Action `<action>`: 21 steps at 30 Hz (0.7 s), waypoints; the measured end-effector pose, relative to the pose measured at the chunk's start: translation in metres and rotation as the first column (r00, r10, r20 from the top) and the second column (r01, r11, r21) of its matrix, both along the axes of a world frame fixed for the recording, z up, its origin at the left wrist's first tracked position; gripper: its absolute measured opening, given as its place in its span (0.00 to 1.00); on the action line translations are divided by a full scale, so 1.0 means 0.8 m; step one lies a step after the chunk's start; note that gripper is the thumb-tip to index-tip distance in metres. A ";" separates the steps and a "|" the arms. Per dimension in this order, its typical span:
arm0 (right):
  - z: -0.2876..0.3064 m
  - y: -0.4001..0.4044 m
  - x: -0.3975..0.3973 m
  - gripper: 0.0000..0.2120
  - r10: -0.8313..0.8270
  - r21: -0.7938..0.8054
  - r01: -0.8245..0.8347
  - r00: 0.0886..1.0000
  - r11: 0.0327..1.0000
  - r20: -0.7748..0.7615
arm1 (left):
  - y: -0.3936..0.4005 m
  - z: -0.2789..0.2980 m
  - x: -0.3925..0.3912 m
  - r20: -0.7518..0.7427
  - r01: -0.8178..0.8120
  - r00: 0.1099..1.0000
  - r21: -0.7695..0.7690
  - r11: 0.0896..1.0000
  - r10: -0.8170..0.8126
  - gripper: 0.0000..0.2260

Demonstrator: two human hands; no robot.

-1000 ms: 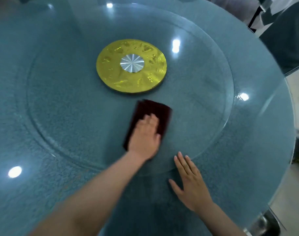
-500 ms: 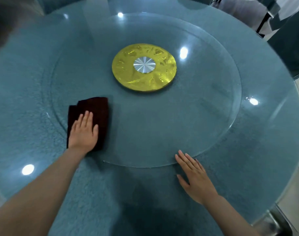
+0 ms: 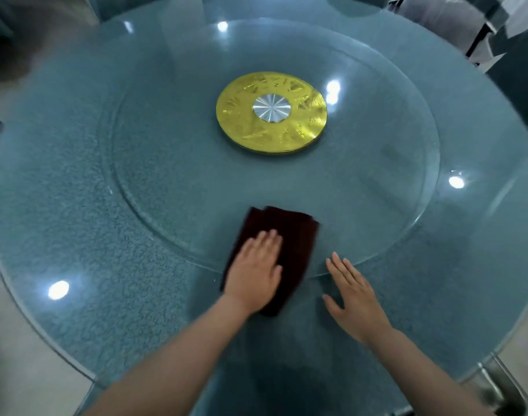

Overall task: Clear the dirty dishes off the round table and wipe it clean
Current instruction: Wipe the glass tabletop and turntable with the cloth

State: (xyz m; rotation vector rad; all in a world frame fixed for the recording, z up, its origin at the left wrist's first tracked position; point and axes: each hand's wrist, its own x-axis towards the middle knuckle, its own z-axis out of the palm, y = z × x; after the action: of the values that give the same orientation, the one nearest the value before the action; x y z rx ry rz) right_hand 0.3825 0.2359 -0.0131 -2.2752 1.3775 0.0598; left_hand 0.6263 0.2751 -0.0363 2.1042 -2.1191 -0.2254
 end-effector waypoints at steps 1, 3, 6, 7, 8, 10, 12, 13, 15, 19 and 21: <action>0.002 -0.003 -0.002 0.35 0.002 0.004 -0.002 1.000 1.000 -0.015 | -0.001 0.002 -0.024 0.012 0.052 0.999 0.008 0.999 -0.052 0.27; 0.008 -0.009 -0.008 0.36 0.011 0.009 -0.010 0.999 1.000 -0.046 | -0.003 0.007 -0.041 0.033 0.103 0.994 0.026 0.994 -0.104 0.26; 0.017 -0.019 -0.017 0.34 0.035 0.007 -0.034 0.995 0.999 -0.093 | 0.003 0.000 0.015 0.034 0.012 0.999 0.032 0.999 -0.013 0.26; 0.017 -0.020 -0.018 0.34 0.041 0.009 -0.040 0.994 0.999 -0.104 | 0.010 -0.004 0.051 0.037 -0.076 0.997 0.047 0.996 0.075 0.26; 0.017 -0.020 -0.017 0.34 0.042 0.012 -0.041 0.993 0.999 -0.109 | 0.019 -0.007 0.095 0.055 -0.184 0.982 0.058 0.981 0.181 0.27; 0.015 -0.016 -0.016 0.34 0.030 0.017 -0.028 0.995 0.999 -0.094 | 0.047 -0.009 0.184 0.088 -0.376 0.924 0.040 0.926 0.371 0.27; 0.012 -0.011 -0.011 0.35 0.012 0.011 -0.012 0.998 1.000 -0.065 | 0.074 0.002 0.247 0.077 -0.472 0.881 0.069 0.879 0.467 0.29; 0.010 -0.008 -0.007 0.35 0.005 0.014 -0.004 0.999 1.000 -0.049 | 0.080 0.006 0.259 0.070 -0.492 0.871 0.109 0.864 0.487 0.30; 0.009 -0.003 0.000 0.34 0.003 0.012 -0.003 0.999 1.000 -0.033 | 0.075 0.008 0.248 0.055 -0.482 0.876 0.089 0.872 0.479 0.30; 0.008 0.000 0.010 0.32 0.072 -0.014 -0.072 0.997 0.997 -0.012 | 0.038 0.005 0.133 0.087 -0.211 0.974 -0.007 0.977 0.211 0.27; 0.006 -0.009 0.010 0.28 0.133 0.001 -0.133 0.988 0.991 0.078 | 0.020 0.005 0.058 0.047 -0.072 0.996 -0.006 0.997 0.073 0.27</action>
State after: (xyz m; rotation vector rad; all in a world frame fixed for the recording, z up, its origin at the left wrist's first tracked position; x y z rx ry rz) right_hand 0.3905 0.2288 -0.0083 -2.3365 1.1839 0.0191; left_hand 0.6726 0.2911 -0.0326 2.2003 -2.0619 -0.1642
